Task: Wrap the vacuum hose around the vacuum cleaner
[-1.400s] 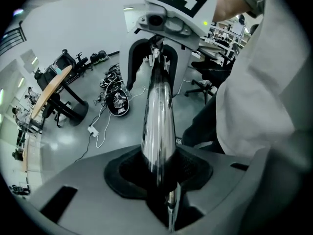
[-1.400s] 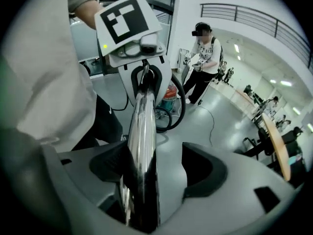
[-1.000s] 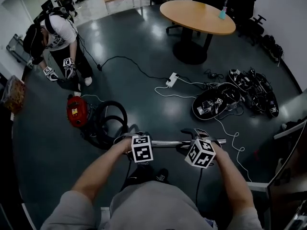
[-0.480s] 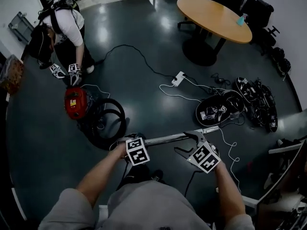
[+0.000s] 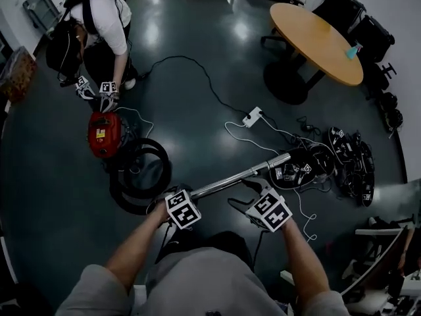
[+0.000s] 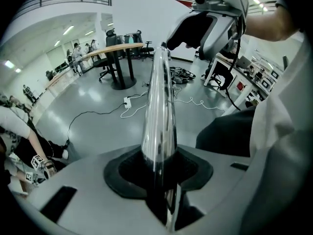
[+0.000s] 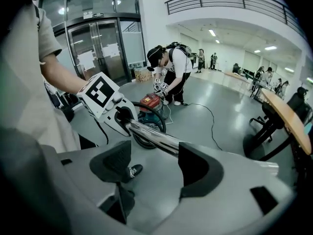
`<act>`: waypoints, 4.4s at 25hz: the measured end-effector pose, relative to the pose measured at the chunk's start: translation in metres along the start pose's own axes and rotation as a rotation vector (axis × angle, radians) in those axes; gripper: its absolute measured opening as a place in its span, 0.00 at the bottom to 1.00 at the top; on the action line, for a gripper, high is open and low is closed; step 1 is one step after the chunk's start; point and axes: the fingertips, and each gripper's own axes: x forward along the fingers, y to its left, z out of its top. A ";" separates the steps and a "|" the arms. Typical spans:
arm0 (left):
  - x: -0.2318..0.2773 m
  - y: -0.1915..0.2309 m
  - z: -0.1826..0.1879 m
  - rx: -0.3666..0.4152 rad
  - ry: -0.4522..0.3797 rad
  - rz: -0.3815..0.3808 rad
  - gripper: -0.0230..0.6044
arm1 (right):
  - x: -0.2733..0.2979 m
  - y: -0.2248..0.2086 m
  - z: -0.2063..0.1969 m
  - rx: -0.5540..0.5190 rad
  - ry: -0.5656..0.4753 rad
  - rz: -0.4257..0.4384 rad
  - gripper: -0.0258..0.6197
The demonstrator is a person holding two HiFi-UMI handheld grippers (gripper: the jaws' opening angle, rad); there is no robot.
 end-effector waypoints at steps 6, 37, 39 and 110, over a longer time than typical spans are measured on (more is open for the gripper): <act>0.017 0.029 -0.013 -0.173 0.001 0.029 0.27 | 0.032 -0.044 0.031 -0.075 -0.018 0.009 0.37; 0.302 0.168 -0.182 -0.539 0.070 0.322 0.27 | 0.423 -0.328 -0.039 0.014 0.033 0.256 0.42; 0.326 0.171 -0.191 -0.523 0.071 0.325 0.27 | 0.450 -0.330 -0.050 0.052 0.024 0.293 0.42; 0.595 0.248 -0.241 -0.469 0.001 -0.082 0.37 | 0.738 -0.231 -0.329 -1.061 0.368 0.596 0.28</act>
